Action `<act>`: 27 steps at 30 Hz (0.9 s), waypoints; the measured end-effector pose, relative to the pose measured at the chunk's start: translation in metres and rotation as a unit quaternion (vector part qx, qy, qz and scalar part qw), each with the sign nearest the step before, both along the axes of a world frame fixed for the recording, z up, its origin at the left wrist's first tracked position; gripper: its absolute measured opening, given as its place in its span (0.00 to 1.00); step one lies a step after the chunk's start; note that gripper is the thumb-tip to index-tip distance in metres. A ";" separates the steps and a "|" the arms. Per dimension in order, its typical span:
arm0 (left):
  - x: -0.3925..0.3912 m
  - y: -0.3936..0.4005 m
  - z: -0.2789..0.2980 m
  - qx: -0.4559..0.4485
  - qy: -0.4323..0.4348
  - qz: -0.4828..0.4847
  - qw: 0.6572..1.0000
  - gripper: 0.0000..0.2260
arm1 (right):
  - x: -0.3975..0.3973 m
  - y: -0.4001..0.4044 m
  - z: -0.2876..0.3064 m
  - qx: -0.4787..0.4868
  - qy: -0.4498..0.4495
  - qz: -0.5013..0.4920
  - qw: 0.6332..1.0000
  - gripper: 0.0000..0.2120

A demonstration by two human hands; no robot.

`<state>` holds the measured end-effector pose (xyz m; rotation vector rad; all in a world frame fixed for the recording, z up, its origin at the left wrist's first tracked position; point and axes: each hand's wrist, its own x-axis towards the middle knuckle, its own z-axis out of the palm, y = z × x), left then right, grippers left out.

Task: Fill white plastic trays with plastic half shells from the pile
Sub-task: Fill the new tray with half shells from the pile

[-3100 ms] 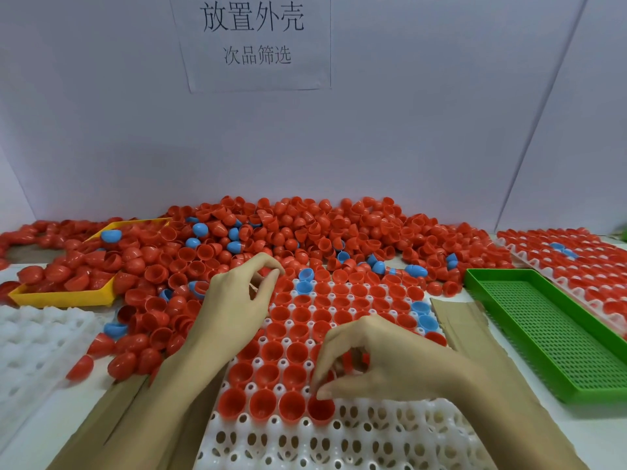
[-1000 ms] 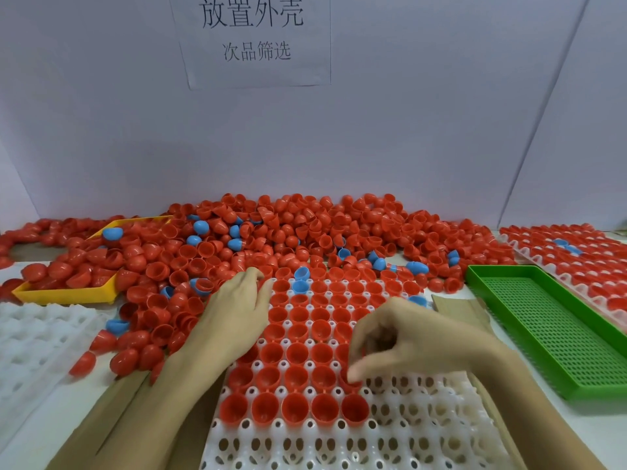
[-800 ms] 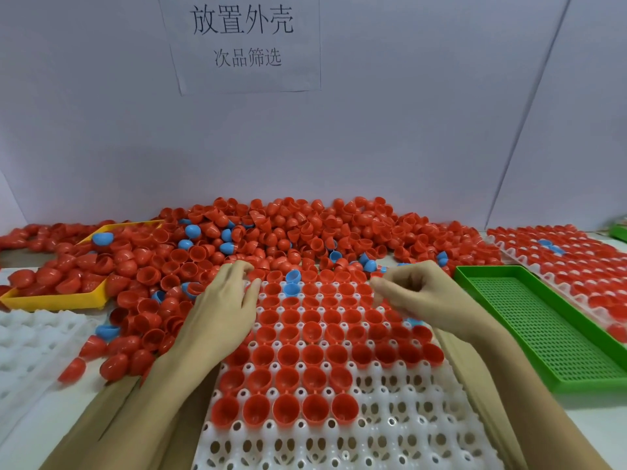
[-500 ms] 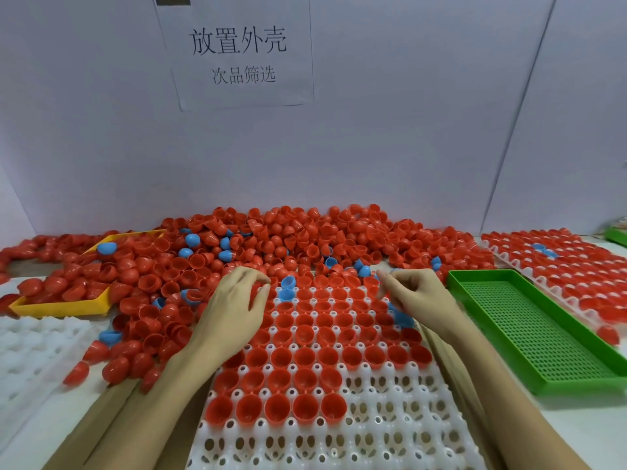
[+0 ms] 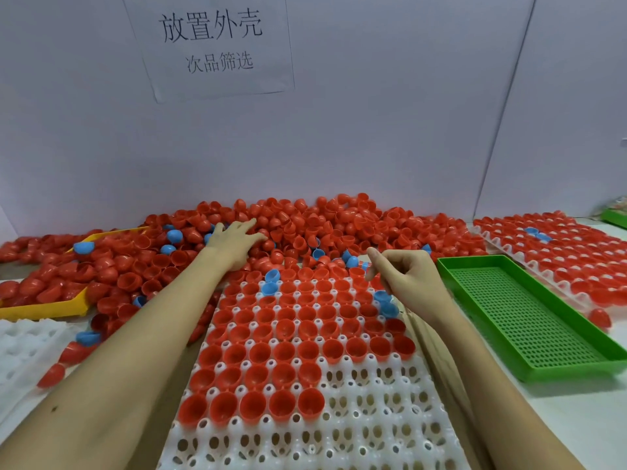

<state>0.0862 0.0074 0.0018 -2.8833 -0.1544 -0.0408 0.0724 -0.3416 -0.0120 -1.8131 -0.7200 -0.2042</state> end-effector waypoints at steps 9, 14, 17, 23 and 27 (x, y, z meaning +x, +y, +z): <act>0.005 -0.006 -0.012 -0.061 -0.076 0.021 0.995 0.21 | 0.001 0.001 -0.005 -0.014 -0.012 -0.002 1.000 0.22; -0.001 -0.005 -0.009 -0.064 -0.097 0.033 0.993 0.18 | 0.000 0.000 -0.006 -0.025 -0.009 -0.015 1.000 0.22; -0.012 0.000 -0.004 -0.127 -0.165 -0.019 0.978 0.09 | -0.001 0.000 -0.006 -0.034 -0.010 -0.023 0.999 0.22; -0.043 0.003 -0.001 -0.240 -0.353 -0.083 0.901 0.10 | 0.000 0.002 -0.007 -0.027 -0.005 -0.022 0.999 0.22; -0.072 -0.020 -0.003 -0.303 -0.452 -0.113 0.832 0.07 | -0.001 0.005 -0.006 -0.022 -0.012 -0.014 1.000 0.22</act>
